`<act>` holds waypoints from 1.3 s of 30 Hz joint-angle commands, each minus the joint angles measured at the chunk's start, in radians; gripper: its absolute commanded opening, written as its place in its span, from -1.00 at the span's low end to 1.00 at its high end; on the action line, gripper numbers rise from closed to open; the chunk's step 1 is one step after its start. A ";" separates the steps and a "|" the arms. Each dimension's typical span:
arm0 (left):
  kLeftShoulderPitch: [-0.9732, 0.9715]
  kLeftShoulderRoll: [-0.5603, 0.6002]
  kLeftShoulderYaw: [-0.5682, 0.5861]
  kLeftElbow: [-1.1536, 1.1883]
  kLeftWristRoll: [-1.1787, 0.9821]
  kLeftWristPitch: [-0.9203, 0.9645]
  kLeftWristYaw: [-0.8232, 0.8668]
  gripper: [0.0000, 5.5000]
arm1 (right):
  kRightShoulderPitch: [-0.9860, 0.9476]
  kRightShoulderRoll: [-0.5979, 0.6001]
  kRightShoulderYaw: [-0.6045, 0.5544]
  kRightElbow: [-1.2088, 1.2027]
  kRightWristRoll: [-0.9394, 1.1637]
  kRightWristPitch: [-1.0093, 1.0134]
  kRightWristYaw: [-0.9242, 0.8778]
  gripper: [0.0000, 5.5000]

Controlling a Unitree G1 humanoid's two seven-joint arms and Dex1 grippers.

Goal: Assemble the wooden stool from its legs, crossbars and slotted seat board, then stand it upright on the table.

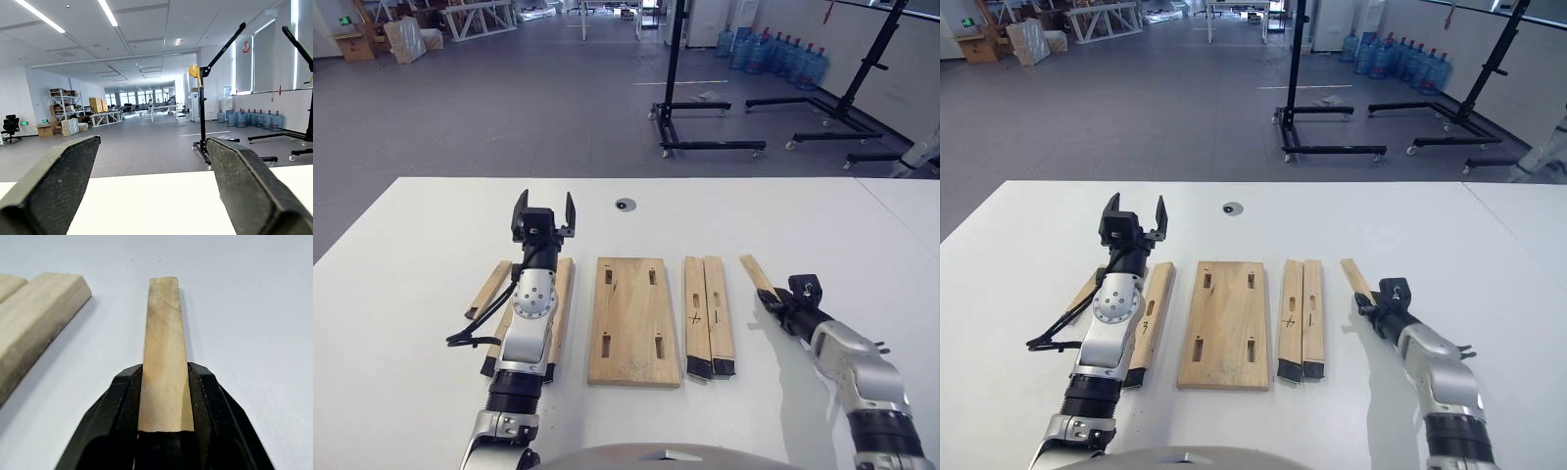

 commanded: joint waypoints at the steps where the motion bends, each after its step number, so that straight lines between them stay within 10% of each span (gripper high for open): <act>1: -0.065 -0.008 0.048 0.031 -0.122 0.029 -0.065 0.45 | -0.217 0.015 -0.043 0.015 0.011 -0.127 -0.021 -0.53; 12: -0.093 -0.017 0.132 -0.065 -0.841 0.506 -0.493 0.45 | -0.306 0.180 0.383 -0.101 -0.116 -0.437 0.271 -0.53; 21: -0.113 -0.025 0.142 -0.061 -0.935 0.630 -0.493 0.45 | -0.317 0.216 0.408 -0.090 -0.098 -0.467 0.340 -0.53; 39: -0.118 -0.049 0.156 0.010 -0.887 0.598 -0.474 -0.45 | -0.326 0.184 0.422 -0.054 -0.154 -0.448 0.354 -0.53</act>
